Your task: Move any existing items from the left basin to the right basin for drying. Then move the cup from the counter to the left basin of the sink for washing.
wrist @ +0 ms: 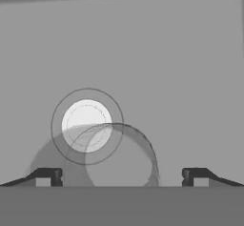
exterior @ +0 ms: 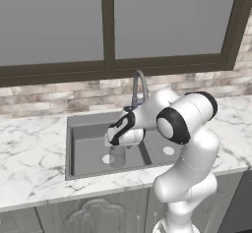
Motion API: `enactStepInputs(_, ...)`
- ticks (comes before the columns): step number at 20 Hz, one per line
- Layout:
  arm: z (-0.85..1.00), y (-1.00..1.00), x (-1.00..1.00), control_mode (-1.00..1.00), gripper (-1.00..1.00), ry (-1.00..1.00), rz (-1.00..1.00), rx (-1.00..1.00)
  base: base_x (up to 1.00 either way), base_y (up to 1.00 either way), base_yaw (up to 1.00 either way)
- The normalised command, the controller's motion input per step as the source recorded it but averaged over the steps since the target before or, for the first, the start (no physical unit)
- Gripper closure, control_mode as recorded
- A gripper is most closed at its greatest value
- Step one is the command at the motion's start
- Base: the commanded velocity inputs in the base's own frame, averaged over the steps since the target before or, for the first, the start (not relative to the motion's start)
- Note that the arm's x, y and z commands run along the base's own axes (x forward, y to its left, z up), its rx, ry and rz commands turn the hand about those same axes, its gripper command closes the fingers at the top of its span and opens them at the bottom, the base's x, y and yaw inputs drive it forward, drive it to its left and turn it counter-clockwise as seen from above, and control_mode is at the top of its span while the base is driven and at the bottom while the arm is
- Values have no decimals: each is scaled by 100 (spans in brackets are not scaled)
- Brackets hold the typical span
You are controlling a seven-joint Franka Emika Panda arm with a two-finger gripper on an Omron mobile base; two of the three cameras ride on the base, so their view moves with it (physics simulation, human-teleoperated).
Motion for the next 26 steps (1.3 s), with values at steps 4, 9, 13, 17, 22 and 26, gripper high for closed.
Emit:
enactStepInputs(4,-39,0,35,-100,-100,2,0,0,0,0,0)
enactStepInputs(9,-34,0,46,-100,-100,2,0,0,0,0,0)
enactStepInputs(13,-27,0,19,-100,-100,0,0,0,0,0,0)
enactStepInputs(17,-25,0,-8,-100,100,0,0,0,0,0,0)
enactStepInputs(22,-17,0,-29,-100,100,0,-1,0,0,0,0)
enactStepInputs(26,-1,0,-48,-100,100,-6,-2,0,0,0,0)
